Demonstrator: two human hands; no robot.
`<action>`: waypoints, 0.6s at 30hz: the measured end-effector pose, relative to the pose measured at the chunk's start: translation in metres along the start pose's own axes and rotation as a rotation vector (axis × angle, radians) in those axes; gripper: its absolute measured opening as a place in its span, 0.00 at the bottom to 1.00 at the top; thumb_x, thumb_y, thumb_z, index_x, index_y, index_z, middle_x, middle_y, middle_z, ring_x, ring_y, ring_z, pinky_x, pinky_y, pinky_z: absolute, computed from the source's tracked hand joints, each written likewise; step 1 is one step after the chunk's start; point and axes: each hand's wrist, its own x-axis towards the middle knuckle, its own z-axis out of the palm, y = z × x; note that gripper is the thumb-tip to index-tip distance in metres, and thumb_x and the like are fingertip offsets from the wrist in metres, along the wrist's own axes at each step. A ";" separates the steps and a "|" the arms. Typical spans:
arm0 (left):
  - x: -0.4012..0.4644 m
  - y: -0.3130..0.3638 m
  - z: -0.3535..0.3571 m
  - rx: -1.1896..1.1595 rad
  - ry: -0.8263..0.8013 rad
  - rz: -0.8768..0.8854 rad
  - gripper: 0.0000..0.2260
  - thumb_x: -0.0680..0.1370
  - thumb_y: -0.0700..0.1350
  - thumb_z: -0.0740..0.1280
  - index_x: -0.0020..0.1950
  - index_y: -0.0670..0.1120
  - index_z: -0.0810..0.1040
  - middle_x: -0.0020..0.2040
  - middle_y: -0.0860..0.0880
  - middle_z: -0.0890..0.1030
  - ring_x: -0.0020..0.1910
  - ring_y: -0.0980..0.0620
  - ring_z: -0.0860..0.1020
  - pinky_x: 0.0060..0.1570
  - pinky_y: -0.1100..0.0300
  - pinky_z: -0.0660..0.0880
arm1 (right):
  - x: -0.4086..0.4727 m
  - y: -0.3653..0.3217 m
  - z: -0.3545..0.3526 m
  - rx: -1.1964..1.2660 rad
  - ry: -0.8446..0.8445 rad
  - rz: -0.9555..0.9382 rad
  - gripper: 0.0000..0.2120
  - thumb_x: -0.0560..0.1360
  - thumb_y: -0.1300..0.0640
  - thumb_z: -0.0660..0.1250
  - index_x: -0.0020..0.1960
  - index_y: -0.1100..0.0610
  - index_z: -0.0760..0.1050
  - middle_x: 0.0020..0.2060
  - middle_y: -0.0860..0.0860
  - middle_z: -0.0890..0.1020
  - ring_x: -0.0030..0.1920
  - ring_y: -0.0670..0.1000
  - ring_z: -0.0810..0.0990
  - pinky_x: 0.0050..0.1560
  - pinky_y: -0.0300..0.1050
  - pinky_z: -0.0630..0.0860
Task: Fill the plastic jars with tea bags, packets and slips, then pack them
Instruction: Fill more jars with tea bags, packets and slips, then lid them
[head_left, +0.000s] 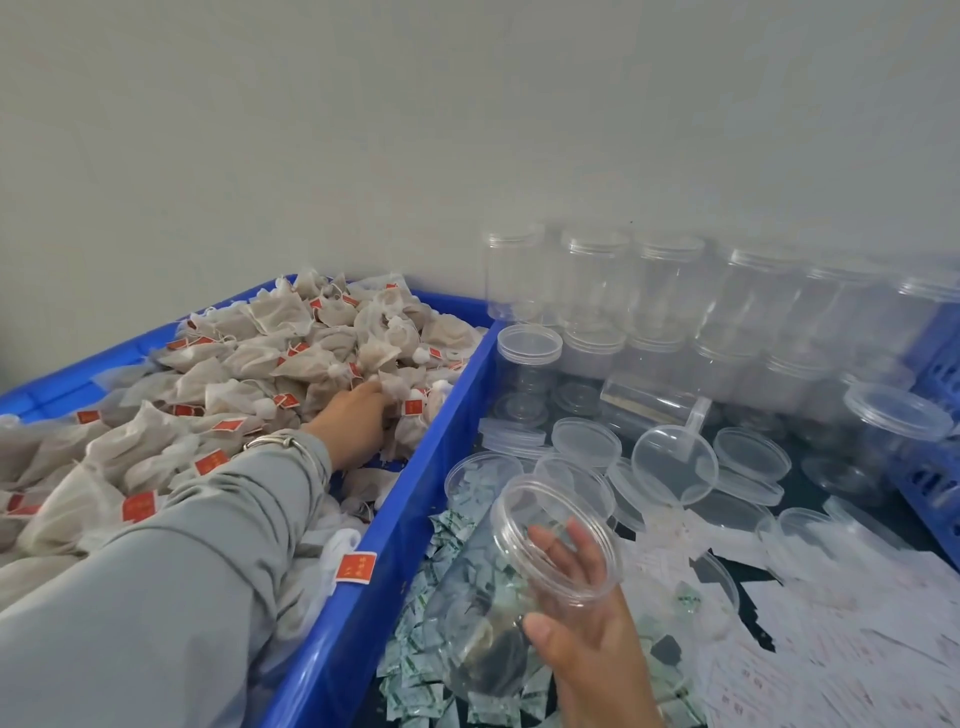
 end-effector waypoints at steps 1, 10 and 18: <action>0.001 0.000 -0.001 -0.014 0.029 -0.009 0.12 0.74 0.38 0.64 0.56 0.45 0.78 0.56 0.47 0.73 0.58 0.44 0.73 0.58 0.52 0.71 | -0.001 0.001 -0.001 -0.038 -0.010 -0.009 0.39 0.54 0.70 0.69 0.63 0.52 0.69 0.57 0.51 0.81 0.59 0.51 0.80 0.52 0.40 0.79; -0.024 0.032 -0.052 -0.671 0.357 -0.092 0.10 0.73 0.41 0.69 0.51 0.54 0.78 0.47 0.56 0.77 0.41 0.61 0.77 0.37 0.69 0.70 | -0.006 -0.006 -0.013 -0.282 -0.035 -0.184 0.47 0.47 0.46 0.78 0.65 0.46 0.68 0.59 0.39 0.79 0.62 0.41 0.76 0.55 0.34 0.74; -0.074 0.096 -0.097 -1.722 0.012 0.033 0.09 0.64 0.39 0.70 0.43 0.44 0.82 0.37 0.50 0.83 0.38 0.54 0.83 0.39 0.63 0.79 | -0.006 -0.015 -0.011 -0.195 -0.020 -0.182 0.42 0.48 0.46 0.80 0.60 0.36 0.71 0.54 0.37 0.79 0.57 0.39 0.78 0.48 0.30 0.76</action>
